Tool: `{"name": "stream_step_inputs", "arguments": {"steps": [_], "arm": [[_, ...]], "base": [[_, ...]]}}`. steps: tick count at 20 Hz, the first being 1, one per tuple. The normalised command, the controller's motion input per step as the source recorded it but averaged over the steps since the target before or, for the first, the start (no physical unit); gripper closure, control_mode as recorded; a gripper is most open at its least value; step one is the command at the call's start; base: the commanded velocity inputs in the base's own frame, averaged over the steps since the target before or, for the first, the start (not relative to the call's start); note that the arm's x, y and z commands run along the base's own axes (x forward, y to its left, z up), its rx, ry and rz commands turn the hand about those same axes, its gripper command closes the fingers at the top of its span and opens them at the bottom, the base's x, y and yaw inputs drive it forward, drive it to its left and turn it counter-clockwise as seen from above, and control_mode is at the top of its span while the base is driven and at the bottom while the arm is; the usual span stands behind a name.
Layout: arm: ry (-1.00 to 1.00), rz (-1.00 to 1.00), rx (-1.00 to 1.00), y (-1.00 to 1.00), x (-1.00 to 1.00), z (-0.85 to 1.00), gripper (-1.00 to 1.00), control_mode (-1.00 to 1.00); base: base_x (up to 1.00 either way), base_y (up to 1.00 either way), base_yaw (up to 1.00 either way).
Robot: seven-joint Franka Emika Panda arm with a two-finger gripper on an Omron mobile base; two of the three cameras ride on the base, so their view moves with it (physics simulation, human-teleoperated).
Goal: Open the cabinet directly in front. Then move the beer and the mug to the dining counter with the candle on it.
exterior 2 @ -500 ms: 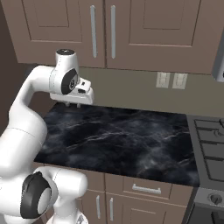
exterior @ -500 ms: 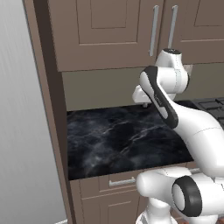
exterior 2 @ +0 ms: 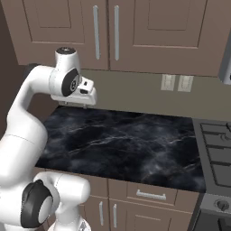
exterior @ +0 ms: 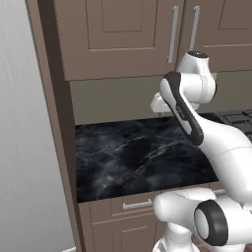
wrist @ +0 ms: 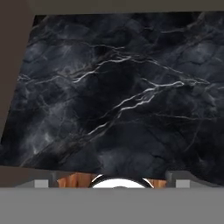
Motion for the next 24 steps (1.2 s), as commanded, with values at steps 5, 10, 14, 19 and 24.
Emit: {"name": "stream_step_inputs", "arguments": {"steps": [5,10,14,19,24], "arm": [[-0.13,0.01,0.00,-0.10,-0.05,0.30,-1.00,-1.00],[-0.16,0.00,0.00,-0.01,-0.03,0.25,-1.00,-1.00],[-0.19,0.00,0.00,0.00,-0.04,0.21,-1.00,-1.00],[-0.27,0.00,0.00,0.00,-0.03,0.19,-1.00,-1.00],[-0.34,0.00,0.00,0.00,-0.03,0.14,-1.00,-1.00]], "base": [[0.00,0.00,0.00],[0.00,0.00,0.00],[0.00,0.00,0.00],[0.00,0.00,0.00],[0.00,0.00,0.00]]}}
